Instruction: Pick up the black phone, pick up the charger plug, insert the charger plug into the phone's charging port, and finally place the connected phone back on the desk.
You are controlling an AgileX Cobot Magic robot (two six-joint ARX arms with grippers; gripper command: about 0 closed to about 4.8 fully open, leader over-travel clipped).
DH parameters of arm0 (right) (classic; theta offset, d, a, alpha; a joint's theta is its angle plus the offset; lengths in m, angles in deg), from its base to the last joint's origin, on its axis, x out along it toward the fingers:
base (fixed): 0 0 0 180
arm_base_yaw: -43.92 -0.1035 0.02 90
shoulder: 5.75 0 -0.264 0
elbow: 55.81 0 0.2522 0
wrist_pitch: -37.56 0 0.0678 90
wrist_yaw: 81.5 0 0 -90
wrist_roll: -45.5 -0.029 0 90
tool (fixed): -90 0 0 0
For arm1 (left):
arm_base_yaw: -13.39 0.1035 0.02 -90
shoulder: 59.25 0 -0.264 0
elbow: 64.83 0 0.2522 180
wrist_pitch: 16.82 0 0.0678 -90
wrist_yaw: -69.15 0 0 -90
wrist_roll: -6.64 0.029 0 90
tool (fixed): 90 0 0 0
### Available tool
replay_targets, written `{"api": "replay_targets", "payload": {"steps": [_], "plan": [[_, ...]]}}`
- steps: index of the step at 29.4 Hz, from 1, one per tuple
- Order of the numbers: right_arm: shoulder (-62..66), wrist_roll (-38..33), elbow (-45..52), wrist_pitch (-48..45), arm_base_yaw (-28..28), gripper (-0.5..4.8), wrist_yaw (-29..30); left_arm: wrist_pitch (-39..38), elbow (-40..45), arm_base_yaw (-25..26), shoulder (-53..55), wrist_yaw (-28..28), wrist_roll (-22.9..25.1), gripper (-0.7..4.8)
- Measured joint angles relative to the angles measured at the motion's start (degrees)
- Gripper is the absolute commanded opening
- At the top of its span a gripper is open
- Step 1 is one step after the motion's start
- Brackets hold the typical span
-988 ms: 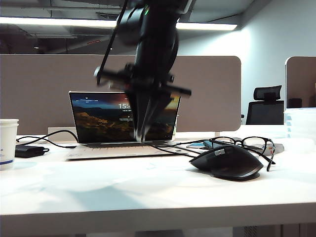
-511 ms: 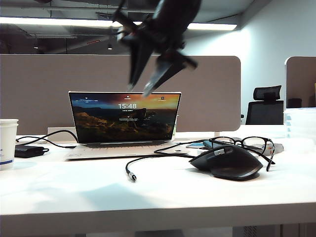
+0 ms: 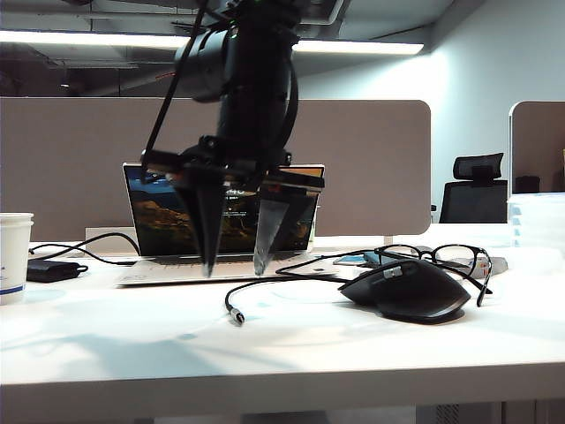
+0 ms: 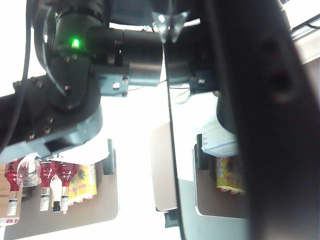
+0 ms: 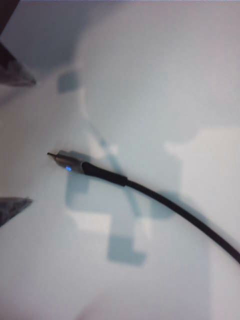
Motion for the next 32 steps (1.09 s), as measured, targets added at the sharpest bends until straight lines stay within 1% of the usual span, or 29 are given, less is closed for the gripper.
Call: {"api": "replay_targets", "payload": {"steps": [6,10,16,21,32], "plan": [[2.6,-2.7,0.0,-0.3,-0.1,2.6,-0.7,0.0,0.0,0.0,0.0,0.0,0.0,-0.06],[3.0,-4.4,0.1,-2.2,-0.1,2.02,-0.7,0.0,0.0,0.0,0.0,0.0,0.0,-0.06],[3.0,-6.2,0.2,-4.5,-0.1,2.02,-1.0,0.0,0.0,0.0,0.0,0.0,0.0,-0.06],[3.0,-6.3,1.0,-4.6,-0.1,2.02,-2.6,0.0,0.0,0.0,0.0,0.0,0.0,-0.06],[2.9,-6.9,4.0,-7.1,-0.3,2.02,-2.8,0.0,0.0,0.0,0.0,0.0,0.0,-0.06]]}}
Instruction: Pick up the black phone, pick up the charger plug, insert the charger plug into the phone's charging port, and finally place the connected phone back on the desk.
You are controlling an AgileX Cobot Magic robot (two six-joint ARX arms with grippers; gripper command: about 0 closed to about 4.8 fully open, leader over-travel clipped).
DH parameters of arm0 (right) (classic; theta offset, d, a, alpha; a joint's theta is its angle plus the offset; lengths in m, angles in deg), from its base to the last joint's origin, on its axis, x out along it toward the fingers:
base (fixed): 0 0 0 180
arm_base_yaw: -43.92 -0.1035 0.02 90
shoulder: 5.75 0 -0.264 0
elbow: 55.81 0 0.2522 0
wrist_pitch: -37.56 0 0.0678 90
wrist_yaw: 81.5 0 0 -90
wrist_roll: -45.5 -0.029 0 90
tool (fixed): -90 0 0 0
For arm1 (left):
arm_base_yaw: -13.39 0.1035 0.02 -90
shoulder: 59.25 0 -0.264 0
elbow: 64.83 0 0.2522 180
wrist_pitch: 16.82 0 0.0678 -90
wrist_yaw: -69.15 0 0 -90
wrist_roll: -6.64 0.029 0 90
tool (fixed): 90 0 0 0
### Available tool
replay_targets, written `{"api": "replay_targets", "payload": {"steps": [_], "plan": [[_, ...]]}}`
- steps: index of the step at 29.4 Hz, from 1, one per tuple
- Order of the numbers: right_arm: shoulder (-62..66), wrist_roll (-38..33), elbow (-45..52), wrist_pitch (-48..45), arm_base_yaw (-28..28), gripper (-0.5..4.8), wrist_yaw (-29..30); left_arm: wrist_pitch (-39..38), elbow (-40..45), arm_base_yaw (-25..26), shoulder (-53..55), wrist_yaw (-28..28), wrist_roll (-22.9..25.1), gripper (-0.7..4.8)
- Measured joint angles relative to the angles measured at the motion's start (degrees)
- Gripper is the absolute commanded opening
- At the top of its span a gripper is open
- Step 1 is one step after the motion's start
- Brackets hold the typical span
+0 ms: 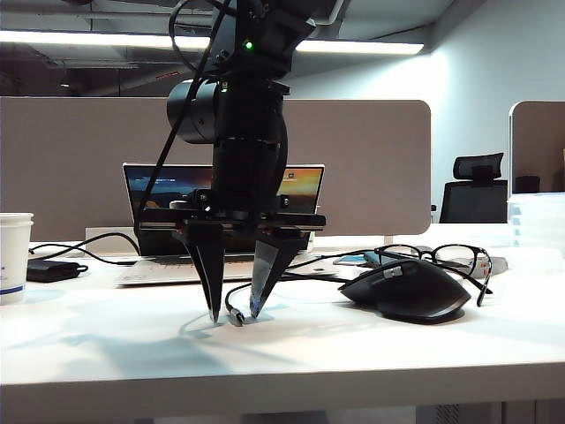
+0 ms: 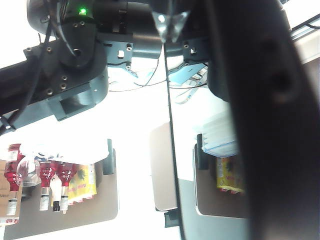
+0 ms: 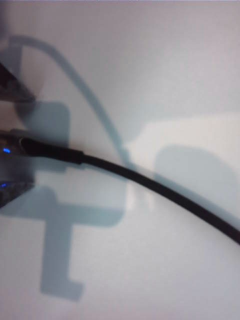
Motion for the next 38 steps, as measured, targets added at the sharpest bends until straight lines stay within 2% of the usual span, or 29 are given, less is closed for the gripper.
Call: {"api": "replay_targets", "payload": {"steps": [5,6,9,11,33,38], "plan": [[-0.3,0.0,0.6,-0.3,0.0,1.98,0.0,0.0,0.0,0.0,0.0,0.0,0.0,-0.06],[-0.3,0.0,0.6,-0.3,0.0,1.82,0.0,0.0,0.0,0.0,0.0,0.0,0.0,-0.06],[-0.3,-0.2,0.6,-0.3,0.0,0.28,-0.1,0.0,0.0,0.0,0.0,0.0,0.0,-0.06],[-0.2,-0.2,0.6,-0.2,0.0,-0.03,-0.3,0.0,0.0,0.0,0.0,0.0,0.0,-0.06],[-2.7,2.6,0.4,0.9,1.0,-0.02,-0.2,0.0,0.0,0.0,0.0,0.0,0.0,-0.06],[-7.1,4.3,0.3,1.2,2.7,-0.02,2.8,0.0,0.0,0.0,0.0,0.0,0.0,-0.06]]}}
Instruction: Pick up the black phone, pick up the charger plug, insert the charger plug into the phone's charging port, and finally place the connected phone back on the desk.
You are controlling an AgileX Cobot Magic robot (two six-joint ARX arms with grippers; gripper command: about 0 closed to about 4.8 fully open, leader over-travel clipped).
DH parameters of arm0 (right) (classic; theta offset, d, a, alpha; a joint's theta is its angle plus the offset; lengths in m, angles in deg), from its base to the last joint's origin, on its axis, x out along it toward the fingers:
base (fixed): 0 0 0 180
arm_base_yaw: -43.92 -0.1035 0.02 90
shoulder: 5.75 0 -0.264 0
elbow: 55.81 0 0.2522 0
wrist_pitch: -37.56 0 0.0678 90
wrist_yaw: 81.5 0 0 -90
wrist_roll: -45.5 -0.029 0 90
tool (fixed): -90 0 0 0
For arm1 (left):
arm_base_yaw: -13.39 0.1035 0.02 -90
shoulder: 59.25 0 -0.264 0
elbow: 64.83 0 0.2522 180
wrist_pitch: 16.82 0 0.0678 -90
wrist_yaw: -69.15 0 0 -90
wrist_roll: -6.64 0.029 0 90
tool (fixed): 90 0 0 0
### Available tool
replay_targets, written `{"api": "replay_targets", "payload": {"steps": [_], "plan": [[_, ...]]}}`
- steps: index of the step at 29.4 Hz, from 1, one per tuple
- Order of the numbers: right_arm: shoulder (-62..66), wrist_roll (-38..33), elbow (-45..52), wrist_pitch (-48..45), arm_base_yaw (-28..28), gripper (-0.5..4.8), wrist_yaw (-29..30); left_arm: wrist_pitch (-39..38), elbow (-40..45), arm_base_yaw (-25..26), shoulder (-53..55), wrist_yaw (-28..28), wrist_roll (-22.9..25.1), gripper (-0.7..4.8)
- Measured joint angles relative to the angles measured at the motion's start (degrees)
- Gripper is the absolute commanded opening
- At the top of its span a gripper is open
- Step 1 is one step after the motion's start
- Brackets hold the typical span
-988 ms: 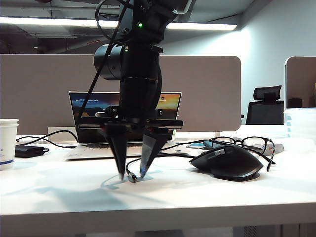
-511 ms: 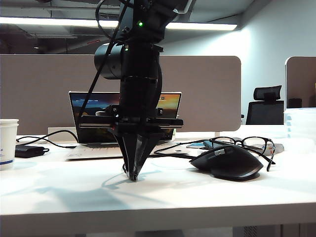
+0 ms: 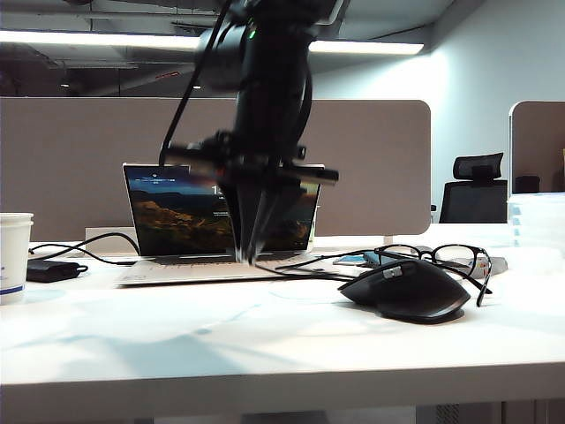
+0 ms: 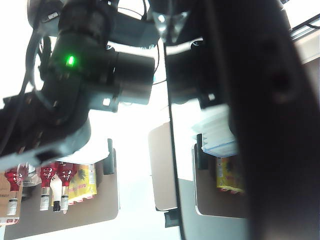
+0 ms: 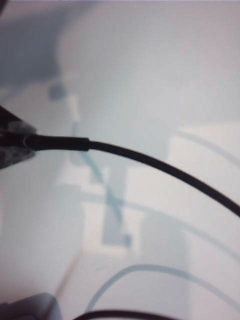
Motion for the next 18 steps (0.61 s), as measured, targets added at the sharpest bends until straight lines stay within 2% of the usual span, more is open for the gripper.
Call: {"api": "replay_targets", "payload": {"steps": [7,14,18], "plan": [[-6.3,0.5,0.2,0.4,3.0,-0.02,6.3,-0.6,0.0,0.0,0.0,0.0,0.0,-0.06],[-14.9,4.5,0.2,0.4,6.6,-0.02,9.2,-1.3,0.0,0.0,0.0,0.0,0.0,-0.06],[-19.9,6.5,0.2,-0.1,8.8,-0.02,12.8,-1.3,0.0,0.0,0.8,-1.9,-1.2,-0.06]]}}
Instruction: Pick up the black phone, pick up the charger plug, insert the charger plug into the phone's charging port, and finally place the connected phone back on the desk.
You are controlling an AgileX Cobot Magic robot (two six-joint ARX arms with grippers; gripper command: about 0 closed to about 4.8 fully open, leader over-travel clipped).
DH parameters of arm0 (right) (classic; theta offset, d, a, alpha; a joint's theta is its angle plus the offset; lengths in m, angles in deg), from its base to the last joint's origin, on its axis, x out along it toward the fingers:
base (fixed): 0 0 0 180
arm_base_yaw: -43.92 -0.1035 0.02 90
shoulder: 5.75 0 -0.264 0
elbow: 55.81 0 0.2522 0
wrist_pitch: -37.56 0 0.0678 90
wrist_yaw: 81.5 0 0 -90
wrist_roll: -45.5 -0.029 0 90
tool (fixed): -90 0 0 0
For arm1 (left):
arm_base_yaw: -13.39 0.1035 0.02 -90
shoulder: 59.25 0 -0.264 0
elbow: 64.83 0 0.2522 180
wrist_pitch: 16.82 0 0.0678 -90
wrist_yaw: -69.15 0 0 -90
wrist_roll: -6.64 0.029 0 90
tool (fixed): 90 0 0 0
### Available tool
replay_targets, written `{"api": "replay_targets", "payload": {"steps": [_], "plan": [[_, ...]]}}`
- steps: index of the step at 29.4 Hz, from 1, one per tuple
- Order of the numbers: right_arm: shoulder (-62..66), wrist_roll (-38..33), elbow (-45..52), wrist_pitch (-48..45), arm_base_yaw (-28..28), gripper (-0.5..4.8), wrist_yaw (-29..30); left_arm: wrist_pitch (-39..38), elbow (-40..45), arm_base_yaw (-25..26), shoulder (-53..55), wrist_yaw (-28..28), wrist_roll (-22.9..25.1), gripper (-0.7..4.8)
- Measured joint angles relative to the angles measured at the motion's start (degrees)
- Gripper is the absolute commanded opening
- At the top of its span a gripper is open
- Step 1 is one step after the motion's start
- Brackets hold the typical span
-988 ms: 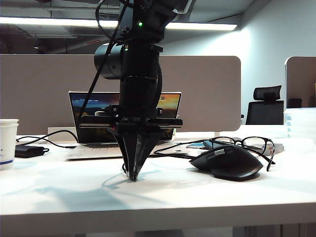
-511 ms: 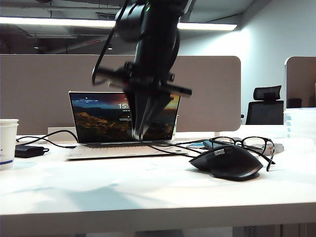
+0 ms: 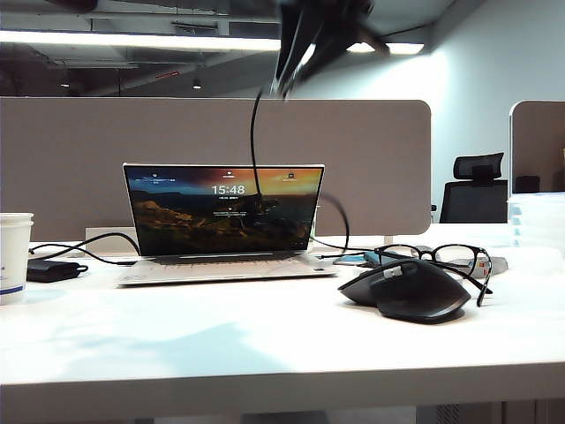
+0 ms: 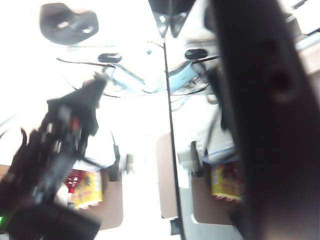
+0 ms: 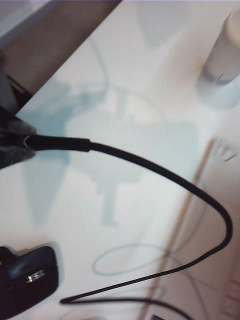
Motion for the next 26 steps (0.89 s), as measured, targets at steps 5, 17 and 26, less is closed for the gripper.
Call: {"api": "replay_targets", "payload": {"steps": [5,17,26], "plan": [[-5.0,0.6,0.1,-3.4,2.9,-0.02,6.6,0.0,0.0,0.0,3.1,-5.4,-2.9,-0.06],[-13.4,0.7,0.0,-17.3,3.5,-0.02,22.6,5.3,0.0,-0.1,12.1,-27.2,-3.4,-0.06],[-16.4,0.7,0.0,-24.1,3.5,-0.02,34.6,15.7,0.0,-0.1,18.0,-35.7,-10.9,-0.06]]}}
